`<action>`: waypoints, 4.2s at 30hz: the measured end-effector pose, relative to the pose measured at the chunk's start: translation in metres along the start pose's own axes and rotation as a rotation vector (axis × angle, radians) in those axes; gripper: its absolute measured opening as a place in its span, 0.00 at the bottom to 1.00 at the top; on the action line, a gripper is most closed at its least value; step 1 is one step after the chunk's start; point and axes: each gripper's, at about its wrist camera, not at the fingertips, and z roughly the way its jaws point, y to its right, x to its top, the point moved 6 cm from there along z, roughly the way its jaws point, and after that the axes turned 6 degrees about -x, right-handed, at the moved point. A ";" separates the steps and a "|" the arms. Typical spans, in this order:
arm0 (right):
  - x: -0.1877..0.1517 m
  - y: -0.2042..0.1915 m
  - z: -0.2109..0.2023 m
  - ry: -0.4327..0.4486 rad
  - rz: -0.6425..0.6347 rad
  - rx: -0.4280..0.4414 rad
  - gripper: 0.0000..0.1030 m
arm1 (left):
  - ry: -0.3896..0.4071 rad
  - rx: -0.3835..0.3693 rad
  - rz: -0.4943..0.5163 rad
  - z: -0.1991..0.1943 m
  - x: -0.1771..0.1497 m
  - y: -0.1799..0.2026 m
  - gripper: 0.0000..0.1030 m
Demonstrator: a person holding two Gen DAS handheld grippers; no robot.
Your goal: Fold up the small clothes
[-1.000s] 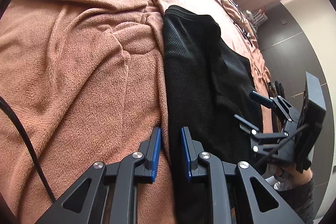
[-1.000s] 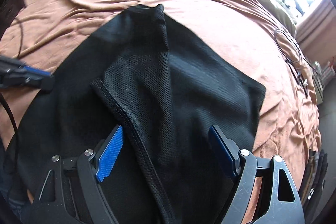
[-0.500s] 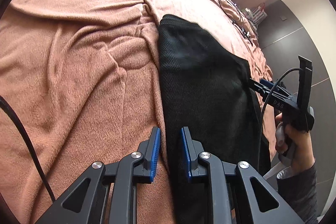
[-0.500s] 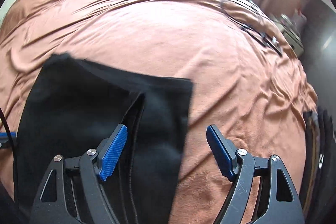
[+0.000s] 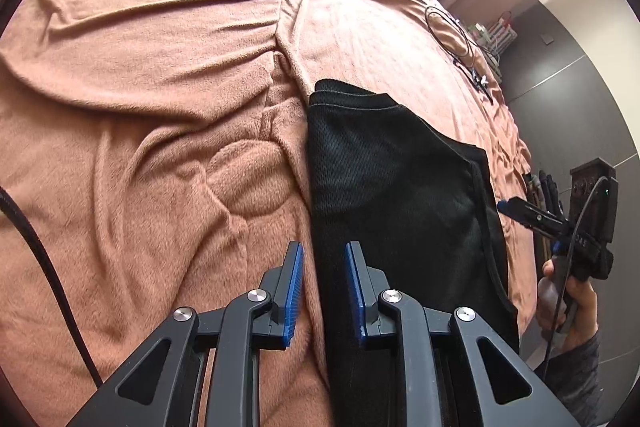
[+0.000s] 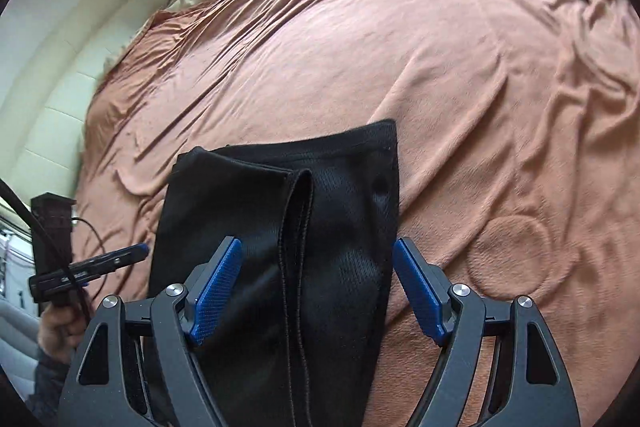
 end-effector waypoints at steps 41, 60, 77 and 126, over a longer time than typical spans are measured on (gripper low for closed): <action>0.036 0.083 0.062 -0.078 0.002 0.051 0.40 | 0.008 0.038 0.021 0.043 0.052 -0.003 0.23; 0.052 0.110 0.055 -0.044 0.099 0.147 0.57 | -0.003 0.008 0.016 0.044 0.055 -0.004 0.23; 0.054 0.102 0.089 -0.138 -0.007 0.386 0.57 | 0.009 -0.039 0.012 0.048 0.062 -0.009 0.23; -0.111 -0.016 -0.195 0.366 -0.238 0.070 0.08 | 0.318 -0.244 0.286 -0.175 -0.027 0.190 0.04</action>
